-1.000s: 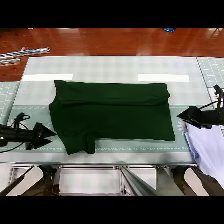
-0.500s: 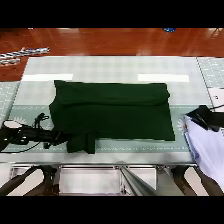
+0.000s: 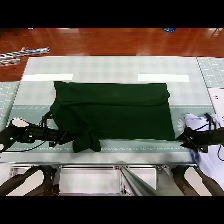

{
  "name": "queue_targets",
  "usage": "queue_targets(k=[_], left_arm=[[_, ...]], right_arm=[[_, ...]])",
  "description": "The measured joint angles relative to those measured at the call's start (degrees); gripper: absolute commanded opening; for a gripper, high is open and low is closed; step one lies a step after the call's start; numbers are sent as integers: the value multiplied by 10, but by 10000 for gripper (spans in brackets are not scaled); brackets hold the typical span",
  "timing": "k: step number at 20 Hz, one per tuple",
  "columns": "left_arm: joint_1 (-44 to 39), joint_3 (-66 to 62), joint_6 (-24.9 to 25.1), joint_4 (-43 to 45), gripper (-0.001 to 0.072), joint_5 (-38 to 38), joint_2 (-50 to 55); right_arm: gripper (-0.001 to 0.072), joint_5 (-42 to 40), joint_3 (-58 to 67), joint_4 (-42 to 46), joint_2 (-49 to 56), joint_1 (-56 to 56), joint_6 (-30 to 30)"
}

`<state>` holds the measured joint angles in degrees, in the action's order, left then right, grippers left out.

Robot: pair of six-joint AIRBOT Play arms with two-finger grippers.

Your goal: Fold the shirts.

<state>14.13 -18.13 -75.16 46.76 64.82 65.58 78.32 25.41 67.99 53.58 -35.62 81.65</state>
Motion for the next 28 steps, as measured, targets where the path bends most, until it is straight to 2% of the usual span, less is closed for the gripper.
queue_targets(k=[4, 8, 9, 11, 13, 15, 17, 22, 28], left_arm=[[-2, 0, 1, 0, 17, 0, 0], [-2, 0, 1, 0, 16, 0, 0], [-2, 0, 1, 0, 17, 0, 0], [-2, -2, 0, -1, 17, 0, 0], [-1, -19, -1, 4, 16, 2, 1], [9, -56, 0, 7, 17, -33, 1], [30, -114, 0, 10, 17, -13, 0], [73, -293, 13, -9, 16, 18, 16], [21, -473, -12, -8, 16, 6, 146]], right_arm=[[415, -26, -9, -29, 36, 13, -7], [396, -64, -11, -102, 85, 17, -29], [329, -78, -11, -130, 99, 18, -38], [33, -116, -11, -166, 120, 24, -56], [31, -135, 0, -194, 133, 39, -80], [31, -124, 24, -208, 137, 53, -99], [31, -104, 58, -209, 134, 60, -107], [31, -87, 170, -198, 160, 85, -87], [31, -146, 332, -196, 270, 162, -56]])
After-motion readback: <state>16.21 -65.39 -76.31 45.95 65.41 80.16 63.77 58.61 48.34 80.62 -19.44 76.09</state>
